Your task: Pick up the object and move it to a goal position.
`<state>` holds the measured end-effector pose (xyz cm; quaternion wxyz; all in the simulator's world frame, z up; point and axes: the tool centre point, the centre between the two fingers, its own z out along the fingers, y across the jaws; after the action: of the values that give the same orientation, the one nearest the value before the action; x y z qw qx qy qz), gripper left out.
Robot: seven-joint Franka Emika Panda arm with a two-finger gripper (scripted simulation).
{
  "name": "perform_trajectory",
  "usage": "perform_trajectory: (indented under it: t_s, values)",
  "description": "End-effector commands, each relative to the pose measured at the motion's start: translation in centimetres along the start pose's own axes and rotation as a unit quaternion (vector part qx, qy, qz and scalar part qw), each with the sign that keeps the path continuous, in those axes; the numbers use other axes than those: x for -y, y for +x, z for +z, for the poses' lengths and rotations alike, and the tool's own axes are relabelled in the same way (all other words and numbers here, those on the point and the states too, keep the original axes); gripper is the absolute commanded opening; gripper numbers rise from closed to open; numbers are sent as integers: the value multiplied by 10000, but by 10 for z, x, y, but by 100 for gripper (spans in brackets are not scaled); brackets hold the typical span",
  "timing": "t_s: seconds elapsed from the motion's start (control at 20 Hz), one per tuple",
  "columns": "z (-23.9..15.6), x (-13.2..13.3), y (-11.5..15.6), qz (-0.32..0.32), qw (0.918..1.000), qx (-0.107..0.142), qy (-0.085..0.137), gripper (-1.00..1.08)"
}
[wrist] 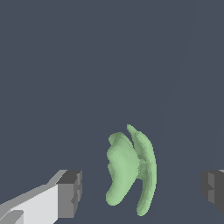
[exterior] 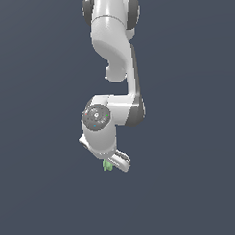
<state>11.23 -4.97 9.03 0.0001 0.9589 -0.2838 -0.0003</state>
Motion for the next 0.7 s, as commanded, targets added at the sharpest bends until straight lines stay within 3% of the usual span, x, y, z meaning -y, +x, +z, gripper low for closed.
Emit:
perform_trajectory:
  t_s: [0.0,0.65]
  values:
    - [0,0,0,0,10000,0,0,100]
    - [49,-1,0,23,10000,-3,2,100]
